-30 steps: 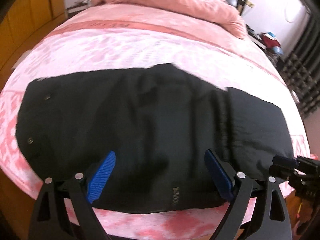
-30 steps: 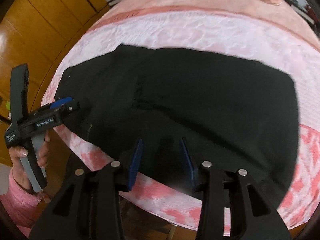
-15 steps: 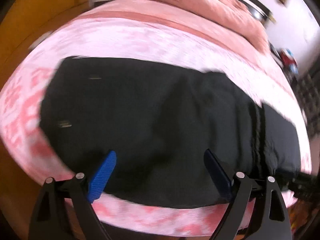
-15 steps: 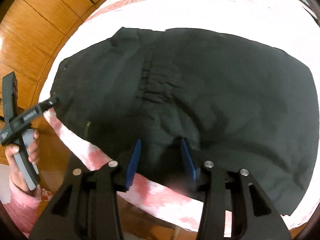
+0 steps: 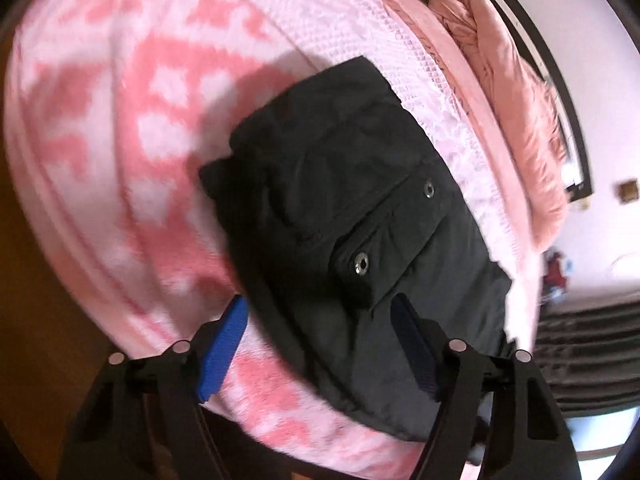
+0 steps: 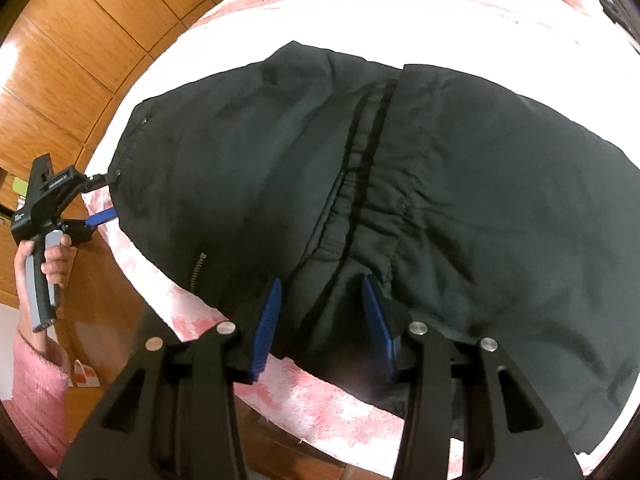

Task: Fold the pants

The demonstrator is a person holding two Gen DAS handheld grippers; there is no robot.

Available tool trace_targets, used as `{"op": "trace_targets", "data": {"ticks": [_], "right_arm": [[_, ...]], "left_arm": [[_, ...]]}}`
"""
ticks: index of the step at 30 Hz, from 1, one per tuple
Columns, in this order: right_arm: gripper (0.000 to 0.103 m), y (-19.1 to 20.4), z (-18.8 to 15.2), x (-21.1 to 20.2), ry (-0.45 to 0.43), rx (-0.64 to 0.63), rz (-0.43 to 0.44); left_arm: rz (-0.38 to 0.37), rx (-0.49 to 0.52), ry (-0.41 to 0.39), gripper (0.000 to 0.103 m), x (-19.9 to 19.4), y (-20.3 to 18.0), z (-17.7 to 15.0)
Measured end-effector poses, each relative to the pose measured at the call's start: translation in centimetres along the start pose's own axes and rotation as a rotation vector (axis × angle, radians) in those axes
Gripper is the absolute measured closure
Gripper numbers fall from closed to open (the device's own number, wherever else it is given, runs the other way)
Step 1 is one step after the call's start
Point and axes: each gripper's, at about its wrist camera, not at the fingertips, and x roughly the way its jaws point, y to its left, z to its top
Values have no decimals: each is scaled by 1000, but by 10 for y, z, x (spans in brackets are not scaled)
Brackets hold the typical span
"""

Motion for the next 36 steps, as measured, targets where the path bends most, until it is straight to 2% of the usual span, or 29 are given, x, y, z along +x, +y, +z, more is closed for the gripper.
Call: {"op": "trace_targets", "data": {"ticks": [2,6,10,12,15,17,19,21,24,26,28,30,32,34,36], "right_arm": [[61,-2,1,2,7,7,5],[59,-2,2,8,16,-1,4],[54,-1,2,10,21,-8,-1],[53,4,4,14,22,-18,-11],[53,5,4,15,24,-25,-18],[53,5,5,16,25,-23,-15],[53,4,5,17,25,-20,-8],[53,3,5,18,28,-15,-1],[51,0,7,21,33,-6,8],[49,0,7,21,31,-8,12],[49,1,5,21,27,-17,9],[49,1,5,20,27,-22,7],[49,0,6,20,29,-20,13],[48,-3,5,20,28,-10,27],[48,-6,5,20,26,-2,38]], "left_arm": [[-10,-30,12,31,5,7,3],[-74,-48,8,31,6,15,4],[-127,-74,13,35,8,16,7],[-120,-88,21,39,14,22,8],[-119,-79,27,39,21,22,11],[-133,-107,8,50,17,22,11],[-196,-109,-22,62,6,16,8],[-253,-68,-42,67,-3,7,3],[-215,-26,-51,67,0,1,3],[-193,-80,-31,67,14,13,8],[-208,-126,3,59,30,23,13],[-223,-156,4,59,36,25,13],[-215,-154,-8,66,34,23,12],[-220,-129,-33,81,28,15,10],[-205,-117,-66,86,21,8,6]]}}
